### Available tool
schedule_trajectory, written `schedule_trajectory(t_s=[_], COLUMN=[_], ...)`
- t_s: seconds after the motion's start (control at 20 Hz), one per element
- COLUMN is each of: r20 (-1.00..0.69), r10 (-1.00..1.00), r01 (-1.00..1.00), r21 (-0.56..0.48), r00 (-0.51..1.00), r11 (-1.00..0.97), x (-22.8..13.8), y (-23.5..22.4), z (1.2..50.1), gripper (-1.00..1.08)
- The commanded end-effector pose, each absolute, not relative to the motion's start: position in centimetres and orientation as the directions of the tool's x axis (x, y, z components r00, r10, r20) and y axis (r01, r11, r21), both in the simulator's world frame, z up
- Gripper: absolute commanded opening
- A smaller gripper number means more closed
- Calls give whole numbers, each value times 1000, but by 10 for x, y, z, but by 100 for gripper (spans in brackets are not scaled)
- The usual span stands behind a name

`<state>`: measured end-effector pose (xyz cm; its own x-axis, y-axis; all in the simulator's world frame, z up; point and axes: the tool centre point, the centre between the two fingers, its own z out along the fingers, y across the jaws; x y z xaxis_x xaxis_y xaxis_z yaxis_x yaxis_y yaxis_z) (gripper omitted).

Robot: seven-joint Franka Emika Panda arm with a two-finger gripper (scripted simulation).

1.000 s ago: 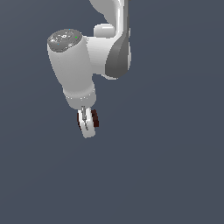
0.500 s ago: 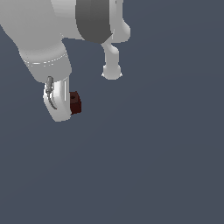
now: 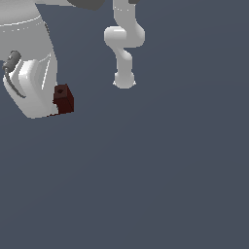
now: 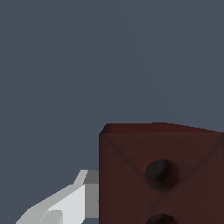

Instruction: Pick up the object and move it to a goal position.

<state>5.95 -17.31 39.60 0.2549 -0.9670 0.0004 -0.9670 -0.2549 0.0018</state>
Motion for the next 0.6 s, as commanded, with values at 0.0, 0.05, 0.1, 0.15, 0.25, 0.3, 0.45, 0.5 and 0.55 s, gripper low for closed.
schedule_trajectory(t_s=[0.0, 0.05, 0.1, 0.15, 0.25, 0.3, 0.45, 0.5, 0.55], r20=[1, 0, 0, 0, 0, 0, 0, 0, 0], r10=[-967, -967, -967, -967, -967, -967, -967, -967, -967], r01=[-967, -967, -967, -967, -967, -967, -967, -967, -967], r21=[1, 1, 1, 1, 1, 1, 0, 0, 0], r00=[256, 256, 256, 256, 256, 256, 256, 256, 256], r11=[-256, -256, -256, -256, -256, -256, -256, -256, -256], x=[61, 61, 62, 62, 63, 63, 63, 64, 64], y=[-177, -179, -180, -181, -183, -183, -185, -185, -185], z=[406, 409, 411, 413, 417, 418, 421, 421, 421], gripper=[-100, -100, -100, -100, -100, -100, -100, -100, -100])
